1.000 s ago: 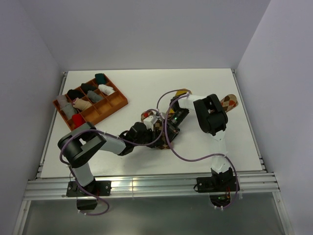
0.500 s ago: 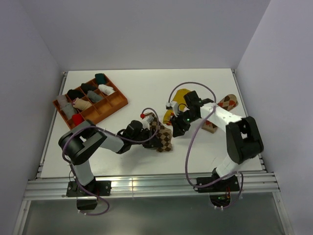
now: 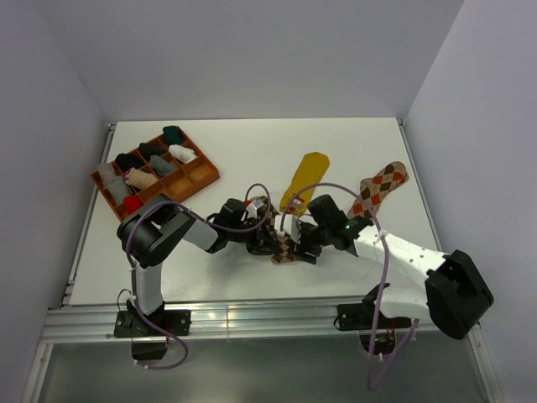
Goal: Roll the socks
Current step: Roll the sock at the center of the board.
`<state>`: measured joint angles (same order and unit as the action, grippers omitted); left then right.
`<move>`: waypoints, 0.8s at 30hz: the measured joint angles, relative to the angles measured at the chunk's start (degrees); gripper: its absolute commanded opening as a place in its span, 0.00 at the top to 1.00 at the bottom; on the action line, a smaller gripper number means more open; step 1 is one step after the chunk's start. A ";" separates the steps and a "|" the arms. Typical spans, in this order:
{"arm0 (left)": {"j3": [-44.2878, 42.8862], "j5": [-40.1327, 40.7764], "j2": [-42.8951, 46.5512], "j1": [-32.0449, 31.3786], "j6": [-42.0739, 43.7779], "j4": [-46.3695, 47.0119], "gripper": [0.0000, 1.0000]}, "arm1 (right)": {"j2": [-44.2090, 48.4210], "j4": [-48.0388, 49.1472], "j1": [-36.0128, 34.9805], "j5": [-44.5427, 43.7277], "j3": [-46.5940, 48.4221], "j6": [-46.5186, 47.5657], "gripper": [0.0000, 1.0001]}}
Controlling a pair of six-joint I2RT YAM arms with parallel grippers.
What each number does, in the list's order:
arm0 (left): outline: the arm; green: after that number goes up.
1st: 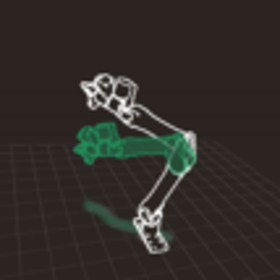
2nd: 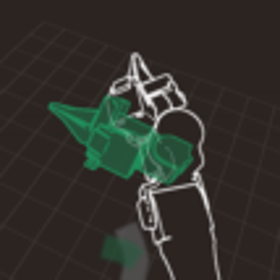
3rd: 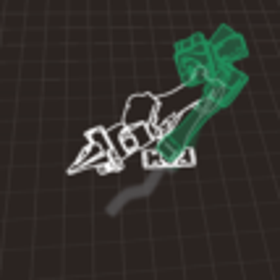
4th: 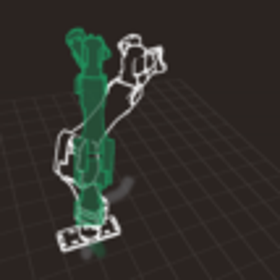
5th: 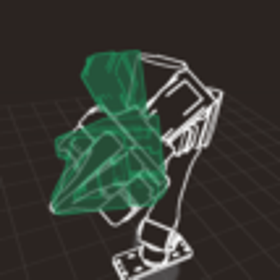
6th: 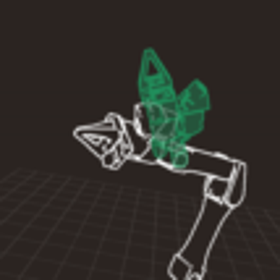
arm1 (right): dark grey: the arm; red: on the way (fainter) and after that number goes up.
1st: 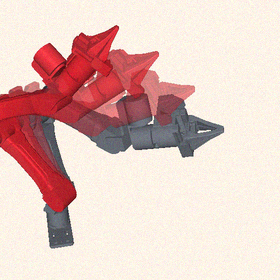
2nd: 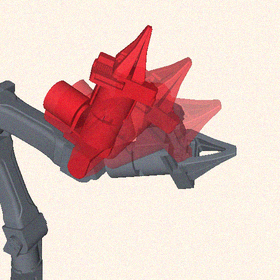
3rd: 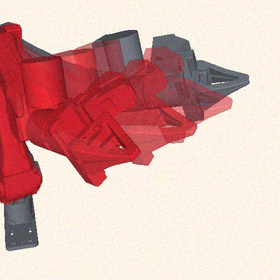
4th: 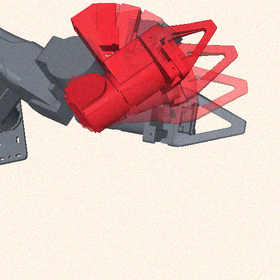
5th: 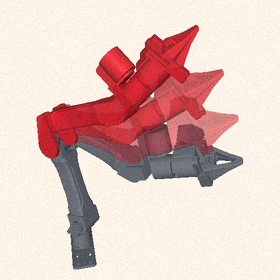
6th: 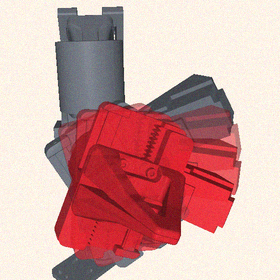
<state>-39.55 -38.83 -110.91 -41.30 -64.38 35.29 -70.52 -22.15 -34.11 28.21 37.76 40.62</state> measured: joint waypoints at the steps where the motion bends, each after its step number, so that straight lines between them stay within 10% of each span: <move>1: 0.00 -0.79 -0.20 0.31 -0.79 -0.11 1.00 | 1.29 1.01 -1.79 -0.63 -1.44 0.44 0.33; 17: -2.71 -4.52 -0.35 1.57 -2.32 -8.63 1.00 | 4.48 11.43 -13.53 -9.51 -10.05 4.52 0.34; 24: -2.75 -4.96 -0.35 1.68 -2.29 -9.16 1.00 | 2.12 14.27 -17.05 -12.55 -10.12 5.40 0.57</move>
<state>-42.30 -43.79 -111.26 -39.62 -66.67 26.13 -68.40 -7.88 -51.16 15.66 27.64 46.02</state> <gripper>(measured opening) 0.111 0.520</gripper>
